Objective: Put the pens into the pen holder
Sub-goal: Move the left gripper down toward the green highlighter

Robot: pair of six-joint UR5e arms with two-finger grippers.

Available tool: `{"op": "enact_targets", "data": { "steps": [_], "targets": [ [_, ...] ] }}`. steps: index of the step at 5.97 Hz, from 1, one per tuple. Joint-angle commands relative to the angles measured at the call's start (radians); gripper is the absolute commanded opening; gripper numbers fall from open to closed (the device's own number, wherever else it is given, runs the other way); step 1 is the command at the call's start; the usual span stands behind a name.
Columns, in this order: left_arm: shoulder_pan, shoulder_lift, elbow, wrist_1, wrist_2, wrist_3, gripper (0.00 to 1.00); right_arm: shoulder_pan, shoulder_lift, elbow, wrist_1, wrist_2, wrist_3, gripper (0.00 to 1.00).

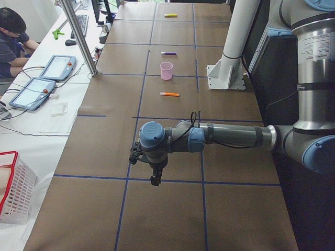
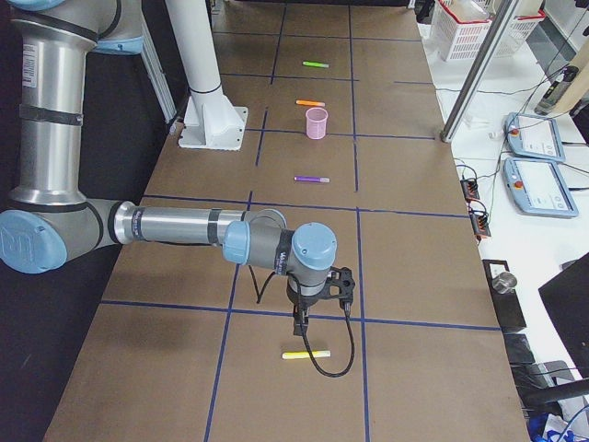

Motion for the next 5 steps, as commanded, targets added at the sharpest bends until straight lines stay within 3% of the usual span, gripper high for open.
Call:
{"op": "enact_targets", "data": {
  "steps": [1, 5],
  "targets": [
    [0.0, 0.0, -0.007, -0.001, 0.0, 0.0, 1.0, 0.0, 0.002, 0.002, 0.0, 0.0, 0.0, 1.0],
    [0.002, -0.076, -0.065, -0.014, -0.009, -0.009, 1.0, -0.005, 0.015, 0.086, 0.0, 0.003, 0.011, 1.0]
  ]
}}
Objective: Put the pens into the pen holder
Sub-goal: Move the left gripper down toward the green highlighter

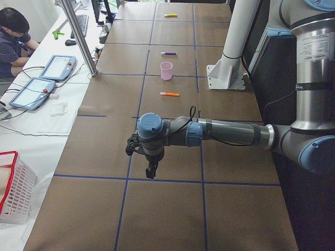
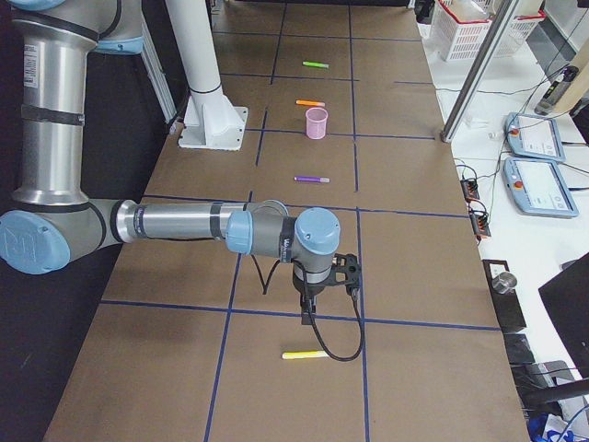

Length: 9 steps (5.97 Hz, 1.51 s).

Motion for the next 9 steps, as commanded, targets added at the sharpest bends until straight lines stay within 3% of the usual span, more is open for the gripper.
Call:
{"op": "enact_targets", "data": {
  "steps": [1, 2, 3, 4, 6, 7, 8, 9],
  "targets": [
    [0.0, -0.038, -0.015, -0.015, -0.006, 0.0, 1.0, -0.001, 0.0, 0.022, -0.001, -0.001, -0.002, 1.0],
    [0.01, -0.041, -0.018, -0.077, -0.007, -0.001, 1.0, -0.001, -0.002, 0.019, 0.019, 0.004, -0.002, 1.0],
    [0.113, -0.038, -0.006, -0.151, -0.006, -0.094, 1.0, -0.023, -0.003, 0.016, 0.101, 0.002, -0.007, 1.0],
    [0.208, -0.038, -0.007, -0.171, 0.002, -0.286, 1.0, -0.042, -0.007, -0.008, 0.137, 0.005, 0.001, 1.0],
    [0.333, -0.032, 0.016, -0.376, 0.011, -0.621, 1.0, -0.053, -0.008, -0.01, 0.137, 0.005, 0.002, 1.0],
    [0.44, -0.032, 0.034, -0.488, 0.164, -0.796, 1.0, -0.054, -0.01, -0.01, 0.137, 0.007, 0.002, 1.0],
    [0.552, -0.037, 0.081, -0.611, 0.246, -0.943, 1.0, -0.056, -0.01, -0.015, 0.137, 0.007, 0.002, 1.0],
    [0.63, -0.055, 0.123, -0.707, 0.258, -1.045, 1.0, -0.057, -0.01, -0.019, 0.137, 0.007, 0.001, 1.0]
  ]
}}
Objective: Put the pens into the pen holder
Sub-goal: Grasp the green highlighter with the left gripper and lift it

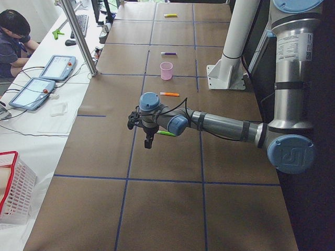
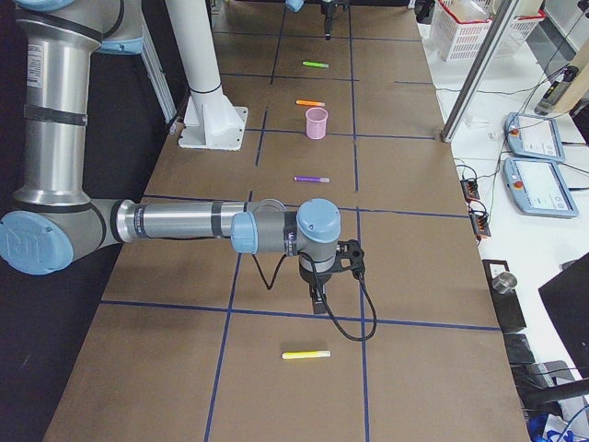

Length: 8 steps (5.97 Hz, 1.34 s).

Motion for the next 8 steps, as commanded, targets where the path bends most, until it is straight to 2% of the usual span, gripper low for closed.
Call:
{"op": "enact_targets", "data": {
  "steps": [1, 2, 4, 6, 7, 8],
  "targets": [
    [0.154, -0.038, 0.04, -0.107, 0.078, -0.182, 1.0, -0.002, 0.0, -0.006, 0.0, 0.0, 0.0, 1.0],
    [0.217, -0.05, 0.047, -0.107, 0.115, -0.188, 1.0, -0.002, 0.0, -0.006, 0.0, 0.0, -0.001, 1.0],
    [0.223, -0.057, 0.05, -0.103, 0.116, -0.189, 0.67, -0.002, 0.0, -0.011, 0.0, -0.001, -0.001, 1.0],
    [0.225, -0.055, 0.05, -0.101, 0.116, -0.189, 0.5, -0.002, 0.0, -0.012, 0.0, -0.001, -0.001, 1.0],
    [0.223, -0.055, 0.05, -0.101, 0.114, -0.191, 0.23, -0.002, 0.0, -0.012, 0.0, -0.001, -0.001, 1.0],
    [0.223, -0.055, 0.049, -0.101, 0.116, -0.189, 0.01, -0.002, 0.0, -0.012, 0.0, -0.001, -0.001, 1.0]
  ]
}}
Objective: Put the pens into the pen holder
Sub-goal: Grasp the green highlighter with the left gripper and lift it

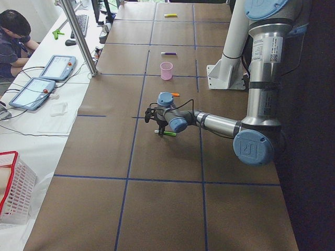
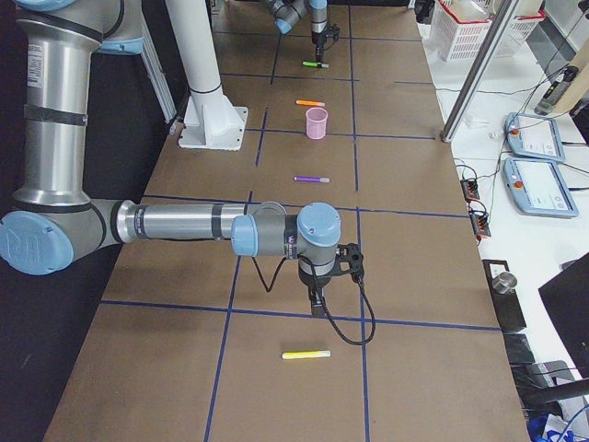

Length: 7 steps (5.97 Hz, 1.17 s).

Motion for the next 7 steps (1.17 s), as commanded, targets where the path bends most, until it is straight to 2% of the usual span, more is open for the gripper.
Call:
{"op": "enact_targets", "data": {
  "steps": [1, 2, 3, 5, 6, 7],
  "targets": [
    [0.0, -0.001, -0.018, -0.001, 0.01, 0.002, 0.0, 0.0, 0.0, 0.001, 0.002, 0.001, 0.0, 1.0],
    [0.0, -0.007, -0.048, -0.001, 0.137, 0.005, 0.0, 0.0, 0.0, 0.001, 0.002, 0.001, 0.0, 1.0],
    [0.0, -0.068, -0.073, -0.003, 0.201, 0.002, 0.0, 0.0, 0.0, 0.001, 0.002, 0.0, 0.0, 1.0],
    [0.003, -0.246, -0.099, -0.006, 0.257, -0.005, 0.0, 0.0, 0.003, 0.001, 0.002, 0.0, 0.0, 1.0],
    [0.053, -0.35, -0.098, -0.003, 0.28, -0.075, 0.02, 0.0, 0.005, 0.001, 0.002, 0.0, 0.0, 1.0],
    [0.147, -0.453, -0.084, 0.002, 0.407, -0.093, 0.04, -0.002, 0.005, 0.001, 0.002, 0.001, 0.0, 1.0]
  ]
}}
